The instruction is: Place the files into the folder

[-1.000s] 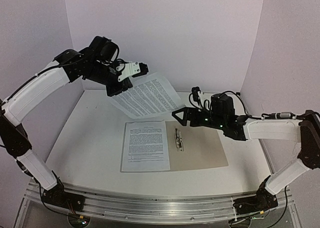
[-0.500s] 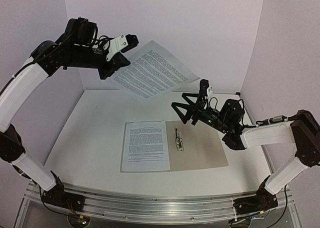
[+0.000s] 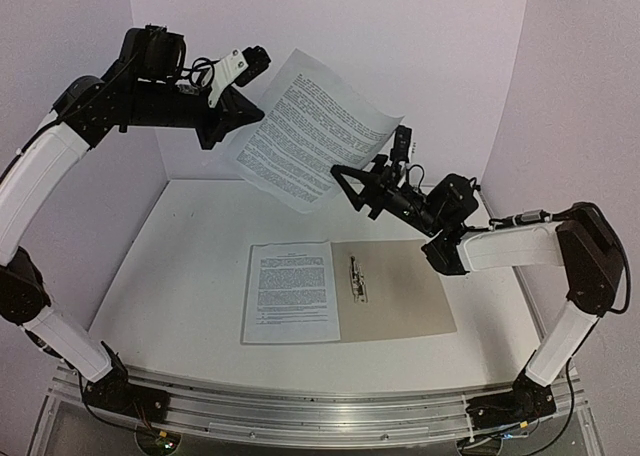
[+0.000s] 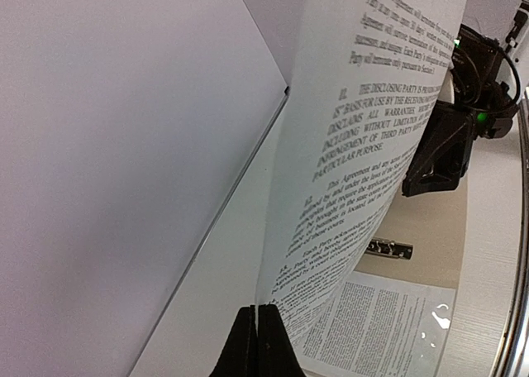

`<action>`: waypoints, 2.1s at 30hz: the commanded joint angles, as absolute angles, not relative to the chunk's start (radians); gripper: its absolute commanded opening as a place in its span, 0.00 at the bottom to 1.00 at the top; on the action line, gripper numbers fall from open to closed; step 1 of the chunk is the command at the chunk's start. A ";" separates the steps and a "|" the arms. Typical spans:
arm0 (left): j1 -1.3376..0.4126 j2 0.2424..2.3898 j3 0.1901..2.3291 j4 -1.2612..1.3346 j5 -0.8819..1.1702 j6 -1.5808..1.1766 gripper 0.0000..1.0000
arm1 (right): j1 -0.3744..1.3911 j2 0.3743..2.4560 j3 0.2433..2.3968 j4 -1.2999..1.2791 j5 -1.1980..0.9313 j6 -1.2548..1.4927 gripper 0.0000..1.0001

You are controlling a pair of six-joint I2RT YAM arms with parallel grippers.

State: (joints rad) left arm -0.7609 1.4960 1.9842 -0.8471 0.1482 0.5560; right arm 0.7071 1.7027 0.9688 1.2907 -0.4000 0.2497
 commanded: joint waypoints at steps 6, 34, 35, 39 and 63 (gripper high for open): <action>-0.762 1.477 1.982 -0.784 0.177 0.350 0.00 | 0.700 1.721 1.024 1.426 -0.517 0.395 0.00; -0.614 1.505 1.488 -0.618 0.294 0.175 0.93 | 0.239 1.681 1.505 -1.066 -0.664 0.020 0.00; -0.623 1.513 1.441 -0.595 0.310 0.184 0.92 | 0.217 1.701 1.498 -1.141 -0.668 -0.048 0.00; -0.648 1.534 1.343 -0.556 0.338 0.214 0.92 | 0.181 1.732 1.465 -1.159 -0.653 -0.061 0.00; -0.650 1.633 0.970 -0.304 0.446 0.174 0.90 | 0.164 2.127 1.635 -1.130 -0.671 -0.213 0.00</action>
State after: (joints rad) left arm -0.6518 1.6245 0.9771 -0.3756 0.4259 0.1787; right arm 0.1680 2.0777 1.5848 -1.1149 -0.6960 -0.1802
